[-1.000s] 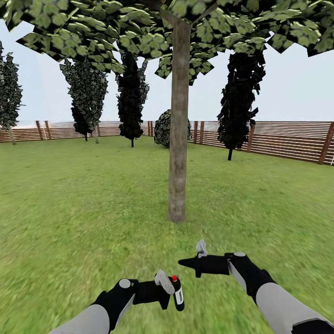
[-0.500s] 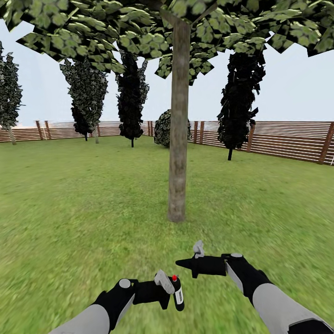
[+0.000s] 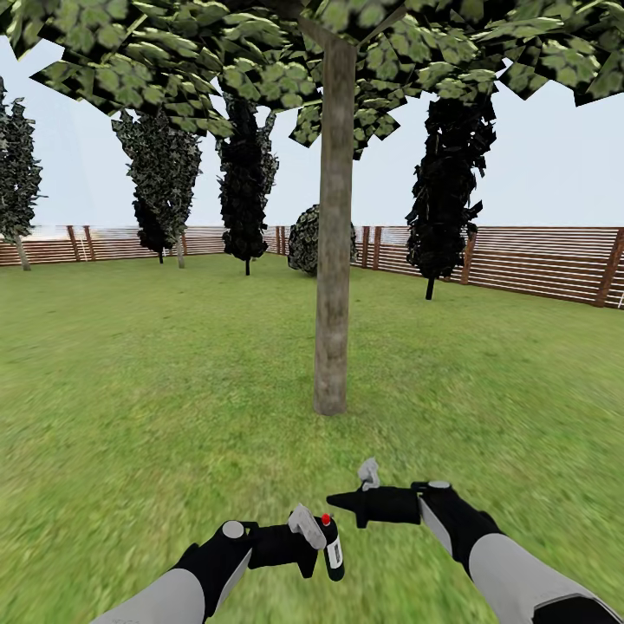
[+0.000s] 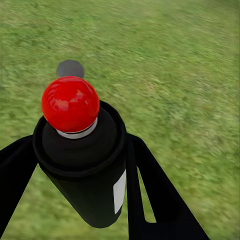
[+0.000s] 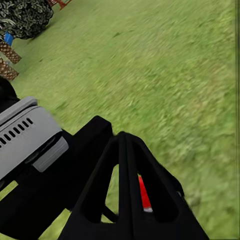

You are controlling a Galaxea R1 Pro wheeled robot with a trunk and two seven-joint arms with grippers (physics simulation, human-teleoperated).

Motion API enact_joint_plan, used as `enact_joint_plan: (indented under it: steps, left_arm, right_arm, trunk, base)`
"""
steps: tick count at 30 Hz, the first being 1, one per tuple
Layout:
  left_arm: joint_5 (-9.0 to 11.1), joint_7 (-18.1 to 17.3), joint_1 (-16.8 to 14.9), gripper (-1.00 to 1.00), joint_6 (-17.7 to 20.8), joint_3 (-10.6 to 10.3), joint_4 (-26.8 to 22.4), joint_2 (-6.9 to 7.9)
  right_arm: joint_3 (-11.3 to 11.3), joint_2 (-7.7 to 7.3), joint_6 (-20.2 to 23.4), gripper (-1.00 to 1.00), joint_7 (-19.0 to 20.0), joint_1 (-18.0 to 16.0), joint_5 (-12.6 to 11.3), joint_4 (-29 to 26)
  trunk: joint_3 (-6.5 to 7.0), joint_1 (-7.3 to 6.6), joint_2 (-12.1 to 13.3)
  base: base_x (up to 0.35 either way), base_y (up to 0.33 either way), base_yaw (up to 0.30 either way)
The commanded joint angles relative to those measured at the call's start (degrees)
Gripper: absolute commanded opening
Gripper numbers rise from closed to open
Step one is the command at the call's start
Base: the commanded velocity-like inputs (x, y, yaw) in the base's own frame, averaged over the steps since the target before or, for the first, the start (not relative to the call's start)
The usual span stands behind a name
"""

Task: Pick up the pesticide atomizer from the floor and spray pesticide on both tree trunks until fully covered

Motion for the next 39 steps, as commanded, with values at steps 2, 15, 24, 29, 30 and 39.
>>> enact_joint_plan:
  steps: [2, 15, 24, 29, 30, 39]
  left_arm:
    - [-0.27, -0.08, -0.04, -1.0, -0.26, 0.08, -0.05, -0.01]
    - [-0.27, -0.06, -0.04, -1.0, -0.26, 0.08, -0.05, -0.01]
    - [-0.27, -0.06, -0.04, -1.0, -0.26, 0.08, -0.05, -0.01]
    - [-0.27, -0.06, -0.04, -1.0, -0.26, 0.08, -0.05, -0.01]
    - [-0.27, -0.06, -0.04, -1.0, -0.26, 0.08, -0.05, -0.01]
    - [-0.27, -0.06, -0.04, -1.0, -0.26, 0.08, -0.05, -0.01]
  right_arm:
    - [0.37, 0.04, 0.58, -1.0, -0.49, -0.04, -0.6, 0.71]
    - [0.37, 0.75, 0.51, -1.0, -0.95, -0.03, -0.58, 2.54]
    - [0.33, 1.29, 0.48, -1.0, -1.04, -0.03, 2.75, 3.11]
    - [0.29, 1.77, 0.44, -1.0, -1.04, -0.03, 4.13, 3.8]
    - [0.29, 1.8, 0.43, -1.0, -1.04, -0.03, 4.23, 3.87]
    - [0.28, 1.86, 0.43, -1.0, -1.04, -0.03, 4.4, 3.98]
  trunk:
    - [-0.08, 0.0, -0.05]
    - [-0.08, 0.0, -0.05]
    - [-0.08, 0.0, -0.05]
    - [-0.08, 0.0, -0.05]
    - [-0.08, 0.0, -0.05]
    - [-0.08, 0.0, -0.05]
  base:
    - [0.0, 0.0, 0.0]
    - [0.0, 0.0, 0.0]
    - [0.0, 0.0, 0.0]
    - [0.0, 0.0, 0.0]
    - [0.0, 0.0, 0.0]
    - [0.0, 0.0, 0.0]
